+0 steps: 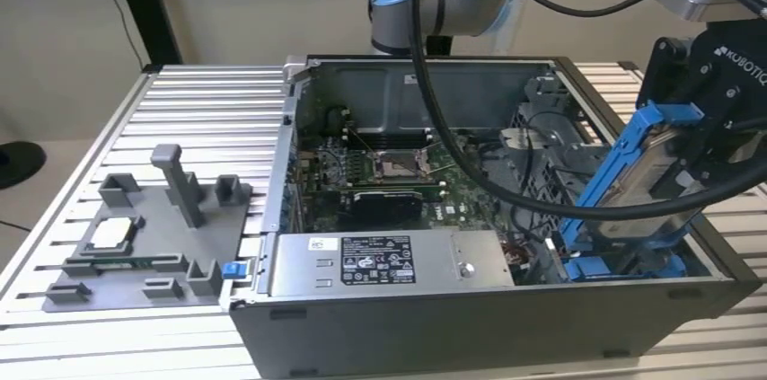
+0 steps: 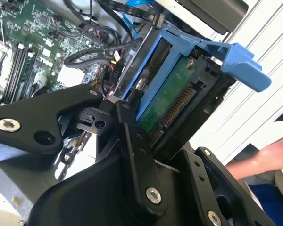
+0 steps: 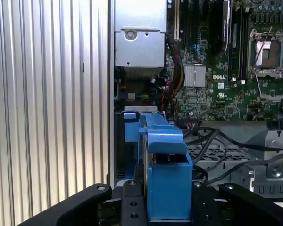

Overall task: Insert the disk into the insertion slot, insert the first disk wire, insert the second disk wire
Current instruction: 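Insert the disk into the insertion slot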

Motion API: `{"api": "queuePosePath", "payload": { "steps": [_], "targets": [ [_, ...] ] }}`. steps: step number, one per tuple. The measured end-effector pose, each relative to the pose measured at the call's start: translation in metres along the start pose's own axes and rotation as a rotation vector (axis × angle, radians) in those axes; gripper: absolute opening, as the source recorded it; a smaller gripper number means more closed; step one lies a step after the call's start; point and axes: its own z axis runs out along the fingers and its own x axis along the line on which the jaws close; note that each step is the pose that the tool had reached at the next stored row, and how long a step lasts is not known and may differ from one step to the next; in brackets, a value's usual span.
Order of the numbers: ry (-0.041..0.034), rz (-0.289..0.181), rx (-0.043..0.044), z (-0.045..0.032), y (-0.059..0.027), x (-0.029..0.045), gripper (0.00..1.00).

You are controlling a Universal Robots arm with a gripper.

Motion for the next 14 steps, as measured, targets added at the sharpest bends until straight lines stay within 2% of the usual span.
{"api": "queuePosePath", "payload": {
  "steps": [14],
  "targets": [
    [-0.001, 0.009, 0.0005, 0.0099, -0.0009, -0.0007, 0.0]
  ]
}}
